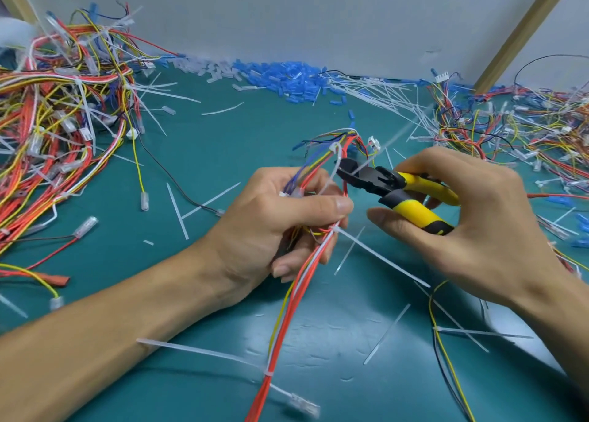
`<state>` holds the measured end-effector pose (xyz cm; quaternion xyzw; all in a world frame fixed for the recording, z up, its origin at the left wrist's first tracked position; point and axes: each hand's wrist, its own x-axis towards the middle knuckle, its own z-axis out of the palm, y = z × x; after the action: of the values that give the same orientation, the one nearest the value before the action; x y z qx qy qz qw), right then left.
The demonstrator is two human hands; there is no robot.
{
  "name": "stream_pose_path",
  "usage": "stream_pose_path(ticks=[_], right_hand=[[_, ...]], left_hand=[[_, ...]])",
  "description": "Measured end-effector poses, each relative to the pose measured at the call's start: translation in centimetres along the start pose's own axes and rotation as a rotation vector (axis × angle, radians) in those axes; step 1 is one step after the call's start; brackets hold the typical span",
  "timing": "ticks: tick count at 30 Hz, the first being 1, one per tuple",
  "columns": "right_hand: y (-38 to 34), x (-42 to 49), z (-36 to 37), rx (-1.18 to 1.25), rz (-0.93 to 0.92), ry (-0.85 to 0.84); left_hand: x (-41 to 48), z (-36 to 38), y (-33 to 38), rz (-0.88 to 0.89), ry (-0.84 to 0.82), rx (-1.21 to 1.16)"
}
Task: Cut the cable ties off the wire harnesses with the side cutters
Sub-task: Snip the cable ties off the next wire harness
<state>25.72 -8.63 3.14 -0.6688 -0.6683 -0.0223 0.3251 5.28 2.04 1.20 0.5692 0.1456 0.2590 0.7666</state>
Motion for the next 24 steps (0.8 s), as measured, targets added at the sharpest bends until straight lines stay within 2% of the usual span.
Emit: stream_pose_path(ticks=[10, 24], right_hand=[[0.12, -0.23, -0.08, -0.029, -0.001, -0.021], [0.17, -0.07, -0.39, -0.098, -0.018, -0.071]], left_hand=[[-0.01, 0.16, -0.09, 0.014, 0.015, 0.087], [-0.02, 0.07, 0.0, -0.027, 0.005, 0.038]])
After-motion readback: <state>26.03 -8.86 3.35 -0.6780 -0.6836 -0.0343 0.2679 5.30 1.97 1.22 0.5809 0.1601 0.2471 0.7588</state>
